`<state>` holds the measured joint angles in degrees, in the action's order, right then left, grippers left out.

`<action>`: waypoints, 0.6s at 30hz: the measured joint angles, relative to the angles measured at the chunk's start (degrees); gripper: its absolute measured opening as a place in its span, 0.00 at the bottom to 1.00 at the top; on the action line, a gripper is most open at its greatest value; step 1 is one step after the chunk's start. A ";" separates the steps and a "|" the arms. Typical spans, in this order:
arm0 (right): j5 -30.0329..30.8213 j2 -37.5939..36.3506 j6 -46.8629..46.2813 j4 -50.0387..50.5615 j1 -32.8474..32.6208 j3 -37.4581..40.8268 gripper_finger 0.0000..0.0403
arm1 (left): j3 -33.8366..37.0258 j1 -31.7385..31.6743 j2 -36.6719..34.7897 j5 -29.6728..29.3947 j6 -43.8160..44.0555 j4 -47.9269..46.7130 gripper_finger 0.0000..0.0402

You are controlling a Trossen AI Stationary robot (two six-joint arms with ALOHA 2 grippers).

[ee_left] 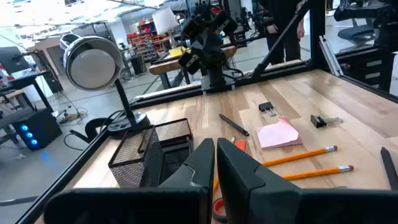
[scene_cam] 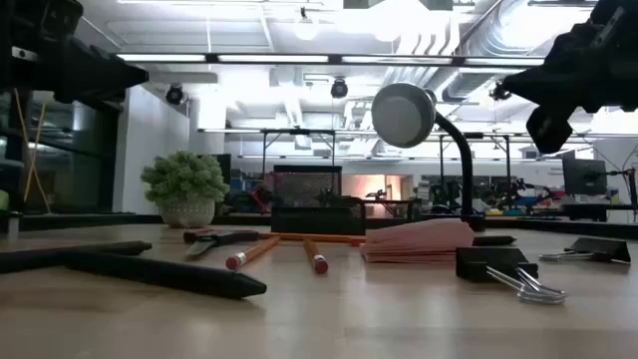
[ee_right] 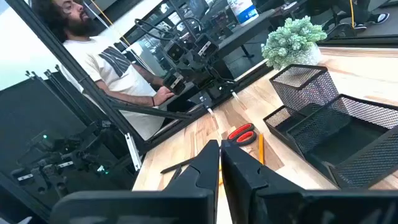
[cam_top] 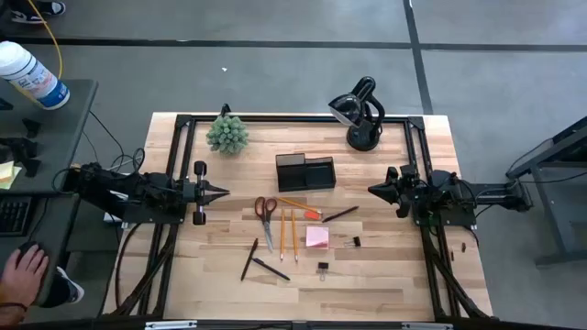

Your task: Pick and place office supplies into organizer

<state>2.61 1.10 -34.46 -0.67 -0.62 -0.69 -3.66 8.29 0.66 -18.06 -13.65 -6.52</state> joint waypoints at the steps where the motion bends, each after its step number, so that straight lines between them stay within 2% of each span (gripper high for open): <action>1: 0.00 0.02 0.00 0.00 0.00 0.00 0.03 | 0.00 -0.02 -0.02 0.00 0.00 0.00 0.02; 18: 0.00 0.00 0.00 0.00 -0.02 -0.02 0.03 | 0.00 -0.01 0.00 0.00 0.00 0.00 0.03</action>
<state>2.61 1.11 -34.46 -0.67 -0.64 -0.71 -3.67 8.28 0.66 -18.06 -13.65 -6.52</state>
